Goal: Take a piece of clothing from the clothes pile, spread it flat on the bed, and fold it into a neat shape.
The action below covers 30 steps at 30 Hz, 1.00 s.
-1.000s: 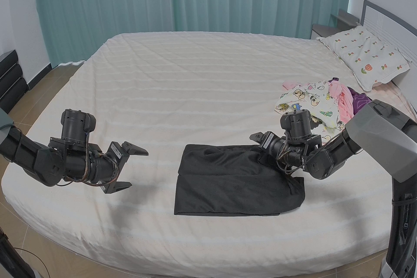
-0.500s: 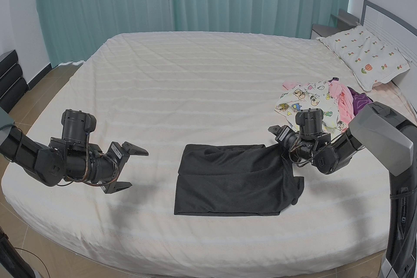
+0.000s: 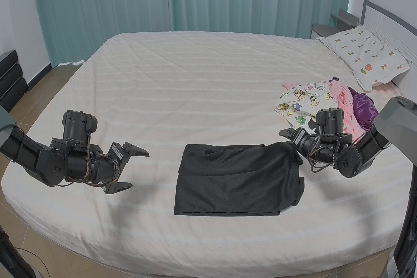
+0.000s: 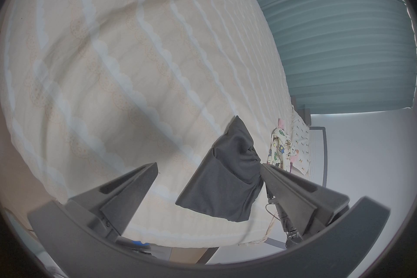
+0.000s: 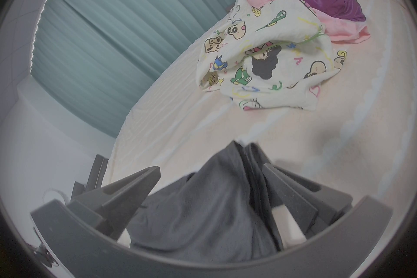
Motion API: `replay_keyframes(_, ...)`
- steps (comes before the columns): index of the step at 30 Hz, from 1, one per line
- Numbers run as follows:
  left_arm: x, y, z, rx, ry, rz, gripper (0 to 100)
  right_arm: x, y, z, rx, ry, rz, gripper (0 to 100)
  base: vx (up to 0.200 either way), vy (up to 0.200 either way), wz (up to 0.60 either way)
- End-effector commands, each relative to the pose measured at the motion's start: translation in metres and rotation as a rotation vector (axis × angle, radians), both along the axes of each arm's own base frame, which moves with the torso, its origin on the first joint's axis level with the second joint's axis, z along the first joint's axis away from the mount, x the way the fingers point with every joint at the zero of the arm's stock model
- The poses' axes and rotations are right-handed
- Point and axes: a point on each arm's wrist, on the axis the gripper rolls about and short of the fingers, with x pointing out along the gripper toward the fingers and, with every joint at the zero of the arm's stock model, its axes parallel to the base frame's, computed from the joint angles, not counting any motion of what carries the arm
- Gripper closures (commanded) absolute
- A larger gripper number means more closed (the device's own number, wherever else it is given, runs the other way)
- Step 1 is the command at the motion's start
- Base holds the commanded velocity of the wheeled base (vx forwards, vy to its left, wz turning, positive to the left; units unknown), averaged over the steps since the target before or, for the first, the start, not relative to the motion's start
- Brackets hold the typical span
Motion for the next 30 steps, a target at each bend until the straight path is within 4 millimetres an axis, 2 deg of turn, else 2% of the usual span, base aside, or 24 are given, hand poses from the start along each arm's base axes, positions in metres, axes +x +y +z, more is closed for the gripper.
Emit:
replay_keyframes(1,0.0,0.0,0.0,0.0,0.0,0.0,0,-0.026,0.003,0.015,-0.01,-0.002,0.045,0,0.0,0.0,0.0)
replay_keyframes(9,0.0,0.0,0.0,0.0,0.0,0.0,0,-0.051,0.019,-0.015,-0.05,0.123,0.138,0,0.0,0.0,0.0)
replay_keyframes(14,0.0,0.0,0.0,0.0,0.002,0.0,0,-0.058,0.015,-0.029,-0.104,0.168,0.161,0,0.0,0.0,0.0)
replay_keyframes(18,0.0,0.0,0.0,0.001,0.001,-0.001,0,-0.072,0.004,-0.04,-0.155,0.218,0.17,0,0.0,0.0,0.0)
replay_keyframes(24,0.0,0.0,-0.001,0.0,0.005,0.0,0,-0.08,-0.008,-0.04,-0.181,0.231,0.159,0,0.0,0.0,0.0)
replay_keyframes(25,0.0,0.0,-0.002,0.001,0.006,0.0,0,-0.084,-0.016,-0.034,-0.18,0.222,0.143,0,0.0,0.0,0.0)
replay_keyframes(30,0.0,-0.001,-0.002,0.001,0.008,-0.003,0,-0.091,-0.022,-0.022,-0.16,0.2,0.125,0,0.0,0.0,0.0)
